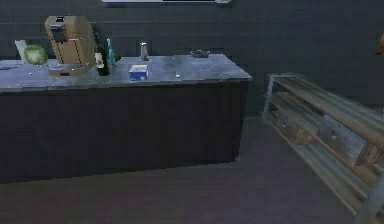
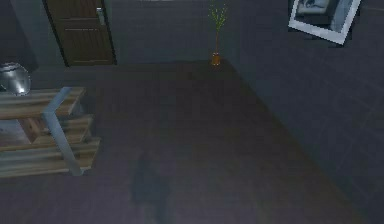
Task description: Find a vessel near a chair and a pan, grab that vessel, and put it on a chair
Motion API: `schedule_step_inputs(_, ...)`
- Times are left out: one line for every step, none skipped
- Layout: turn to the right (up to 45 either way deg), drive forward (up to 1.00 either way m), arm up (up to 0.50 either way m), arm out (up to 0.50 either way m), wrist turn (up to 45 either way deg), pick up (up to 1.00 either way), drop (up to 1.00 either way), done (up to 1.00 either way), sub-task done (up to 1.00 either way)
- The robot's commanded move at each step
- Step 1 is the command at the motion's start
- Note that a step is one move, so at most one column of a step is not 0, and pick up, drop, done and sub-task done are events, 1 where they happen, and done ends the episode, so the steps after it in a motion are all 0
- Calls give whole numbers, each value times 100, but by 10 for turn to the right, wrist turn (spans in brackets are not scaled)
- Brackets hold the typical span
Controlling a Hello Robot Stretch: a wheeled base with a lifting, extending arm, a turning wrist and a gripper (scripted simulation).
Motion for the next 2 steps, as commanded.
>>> schedule_step_inputs(-30, 0, 0, 0, 0, 0, 0, 0, 0)
schedule_step_inputs(0, 35, 0, 0, 0, 0, 0, 0, 0)
